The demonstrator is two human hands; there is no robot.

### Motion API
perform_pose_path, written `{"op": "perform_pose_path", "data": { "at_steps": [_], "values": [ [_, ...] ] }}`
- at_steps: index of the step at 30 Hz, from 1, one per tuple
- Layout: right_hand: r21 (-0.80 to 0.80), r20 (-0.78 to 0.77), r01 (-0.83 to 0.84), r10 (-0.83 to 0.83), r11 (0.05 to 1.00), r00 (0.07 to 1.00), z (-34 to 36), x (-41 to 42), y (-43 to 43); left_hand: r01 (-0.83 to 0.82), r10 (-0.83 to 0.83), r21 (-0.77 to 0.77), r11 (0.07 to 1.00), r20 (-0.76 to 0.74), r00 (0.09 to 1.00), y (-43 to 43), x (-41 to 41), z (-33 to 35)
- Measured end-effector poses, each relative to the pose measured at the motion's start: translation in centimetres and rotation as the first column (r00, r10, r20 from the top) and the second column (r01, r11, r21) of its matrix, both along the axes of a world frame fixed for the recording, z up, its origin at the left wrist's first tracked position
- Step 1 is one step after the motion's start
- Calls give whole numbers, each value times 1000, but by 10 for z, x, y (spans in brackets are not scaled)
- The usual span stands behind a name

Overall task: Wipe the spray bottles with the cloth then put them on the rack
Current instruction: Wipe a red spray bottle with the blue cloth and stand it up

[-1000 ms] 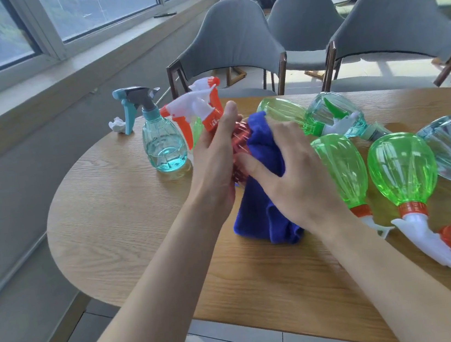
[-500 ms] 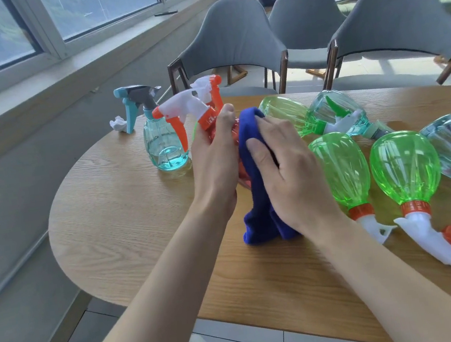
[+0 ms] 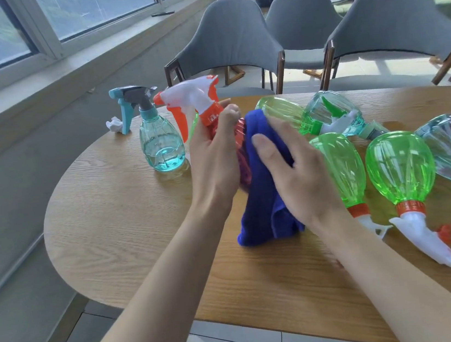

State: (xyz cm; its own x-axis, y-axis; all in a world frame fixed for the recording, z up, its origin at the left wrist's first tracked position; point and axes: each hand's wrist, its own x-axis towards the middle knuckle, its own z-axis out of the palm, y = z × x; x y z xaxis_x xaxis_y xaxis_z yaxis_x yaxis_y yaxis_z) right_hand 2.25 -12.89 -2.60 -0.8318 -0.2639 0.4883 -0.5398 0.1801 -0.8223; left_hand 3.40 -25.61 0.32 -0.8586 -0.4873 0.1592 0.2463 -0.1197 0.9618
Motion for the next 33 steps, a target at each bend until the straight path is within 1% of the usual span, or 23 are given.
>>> {"op": "perform_pose_path", "data": {
  "at_steps": [1, 2, 3, 4, 6, 7, 9, 11, 12, 13, 14, 16, 18, 19, 20, 21, 22, 23, 25, 27, 29, 31, 33],
  "values": [
    [96, -129, 47, -34, 994, 991, -3, 2, -1, -4, 4, 24, 1000, -4, 1000, -1, 0, 1],
    [140, -221, 65, -33, 988, 975, -6, 2, -2, -1, 1, 45, 999, -9, 1000, -2, 1, 2],
    [134, -240, 53, -20, 990, 971, -7, 2, -2, 10, -9, 59, 998, -10, 1000, -2, 2, 2],
    [96, -197, 21, -1, 995, 980, -6, 1, -2, 20, -19, 55, 998, -8, 1000, -2, 3, 2],
    [-50, 47, -57, 59, 997, 997, 1, -1, 2, 50, -50, 12, 999, -4, 999, -3, 4, 1],
    [-156, 204, -85, 117, 984, 972, 5, -1, 3, 74, -74, -7, 997, -8, 997, -3, 6, 2],
    [-385, 475, -89, 280, 919, 834, 7, -5, 8, 111, -111, -20, 994, -19, 994, -3, 8, 4],
    [-529, 605, -51, 418, 847, 678, 6, -5, 11, 113, -114, -41, 993, -19, 993, -2, 7, 5],
    [-558, 622, -38, 447, 829, 642, 5, -4, 11, 105, -105, -49, 993, -10, 994, -2, 6, 4],
    [-571, 622, -35, 460, 820, 633, 3, -3, 10, 92, -92, -52, 994, 5, 996, -2, 5, 4],
    [-578, 614, -36, 463, 815, 639, 2, -1, 9, 76, -76, -55, 996, 18, 997, -2, 4, 4],
    [-579, 589, 1, 417, 816, 692, 2, 0, 6, 33, -32, -65, 997, 29, 999, -2, 1, 2],
    [-501, 510, 39, 258, 865, 821, 5, -1, 6, -20, 21, -88, 996, 10, 1000, -3, 0, 2],
    [-393, 409, 47, 129, 918, 904, 7, -1, 7, -33, 34, -93, 995, 12, 999, -3, -1, 1],
    [-255, 261, 64, 5, 965, 965, 7, -2, 8, -32, 34, -79, 996, 26, 999, -3, -2, 1],
    [-116, 88, 97, -87, 989, 992, 6, -3, 9, -16, 17, -33, 999, 44, 999, -2, -3, 1],
    [-13, -66, 137, -137, 991, 988, 5, -5, 10, 10, -12, 45, 999, 52, 999, -2, -3, 1],
    [49, -175, 166, -155, 985, 972, 3, -5, 10, 28, -35, 133, 991, 51, 998, -1, -3, 1],
    [104, -257, 170, -139, 980, 956, -2, -4, 7, 26, -39, 233, 972, 50, 998, -2, -4, 0],
    [160, -237, 136, -95, 978, 967, -1, -1, 4, 3, -18, 221, 975, 67, 998, -3, -3, 1],
    [186, -126, 91, -68, 978, 990, 4, 2, 2, 5, -18, 187, 982, 71, 997, -5, -2, 1],
    [72, 114, -12, 3, 997, 994, 13, 3, 2, 23, -27, 107, 994, 28, 999, -5, 1, 1],
    [-142, 338, -110, 153, 984, 929, 20, 2, 5, 52, -52, 15, 999, -8, 999, -1, 4, 1]
  ]
}}
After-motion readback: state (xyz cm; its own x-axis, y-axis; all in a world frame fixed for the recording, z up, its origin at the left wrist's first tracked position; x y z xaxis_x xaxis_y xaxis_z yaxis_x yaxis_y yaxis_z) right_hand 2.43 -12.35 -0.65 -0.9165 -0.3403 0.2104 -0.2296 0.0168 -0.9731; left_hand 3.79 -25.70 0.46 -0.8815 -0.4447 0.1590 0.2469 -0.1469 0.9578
